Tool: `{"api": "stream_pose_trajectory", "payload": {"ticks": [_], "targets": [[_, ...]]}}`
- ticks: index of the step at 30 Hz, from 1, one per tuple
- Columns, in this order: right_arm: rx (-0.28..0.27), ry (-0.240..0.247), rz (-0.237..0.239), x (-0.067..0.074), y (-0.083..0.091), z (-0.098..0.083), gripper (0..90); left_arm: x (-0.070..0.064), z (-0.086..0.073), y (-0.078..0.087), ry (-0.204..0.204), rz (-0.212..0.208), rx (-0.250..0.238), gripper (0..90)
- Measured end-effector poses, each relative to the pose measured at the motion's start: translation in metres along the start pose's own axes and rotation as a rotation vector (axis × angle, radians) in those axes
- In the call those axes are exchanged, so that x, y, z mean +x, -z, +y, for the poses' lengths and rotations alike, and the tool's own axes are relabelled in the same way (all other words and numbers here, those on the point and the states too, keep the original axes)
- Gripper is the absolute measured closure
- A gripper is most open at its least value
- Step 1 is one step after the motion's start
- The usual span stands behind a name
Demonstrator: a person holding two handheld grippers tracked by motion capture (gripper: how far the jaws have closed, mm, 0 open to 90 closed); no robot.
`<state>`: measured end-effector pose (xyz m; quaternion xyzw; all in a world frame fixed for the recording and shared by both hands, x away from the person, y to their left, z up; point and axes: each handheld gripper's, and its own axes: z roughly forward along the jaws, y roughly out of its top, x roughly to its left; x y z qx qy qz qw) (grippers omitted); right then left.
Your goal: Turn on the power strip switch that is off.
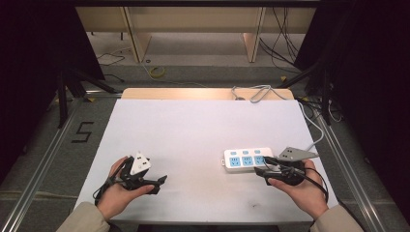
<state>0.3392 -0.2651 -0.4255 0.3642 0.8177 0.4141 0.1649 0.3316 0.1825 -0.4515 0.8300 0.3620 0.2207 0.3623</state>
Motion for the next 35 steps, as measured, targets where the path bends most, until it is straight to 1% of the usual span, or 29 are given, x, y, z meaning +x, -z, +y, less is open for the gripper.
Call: {"api": "stream_pose_trajectory", "payload": {"ticks": [4,7,8,12,18,20,24,27,30,35], "targets": [[-0.011,-0.002,0.015,0.002,0.002,-0.006,40.5,-0.001,0.000,0.000,-0.002,-0.005,0.001,15.6],[-0.031,-0.005,0.022,0.003,0.003,-0.010,39.4,-0.001,0.000,0.000,0.004,-0.004,0.001,15.6],[-0.041,0.003,0.022,0.002,0.004,-0.011,39.2,0.000,0.000,0.000,0.006,-0.005,0.002,15.6],[-0.064,-0.007,0.025,0.002,0.008,-0.016,37.8,-0.001,-0.001,0.000,0.002,-0.010,0.007,15.6],[-0.058,-0.019,0.032,0.004,0.010,-0.025,35.6,-0.002,-0.001,0.001,0.004,-0.010,0.005,15.6],[-0.059,-0.015,0.030,0.004,0.011,-0.027,35.2,-0.002,-0.001,0.001,0.006,-0.012,0.001,15.6],[-0.072,-0.016,0.017,0.004,0.013,-0.029,34.9,-0.004,-0.001,0.000,-0.006,-0.017,0.006,15.6],[-0.074,-0.022,0.018,0.006,0.012,-0.031,34.6,-0.005,-0.001,0.000,-0.004,-0.021,0.002,15.6],[-0.077,-0.015,0.015,0.006,0.012,-0.031,34.5,-0.005,0.000,0.000,-0.004,-0.022,0.003,15.6],[-0.077,-0.019,0.012,0.006,0.012,-0.031,34.1,-0.005,0.000,-0.001,-0.004,-0.025,0.005,15.6]]}}
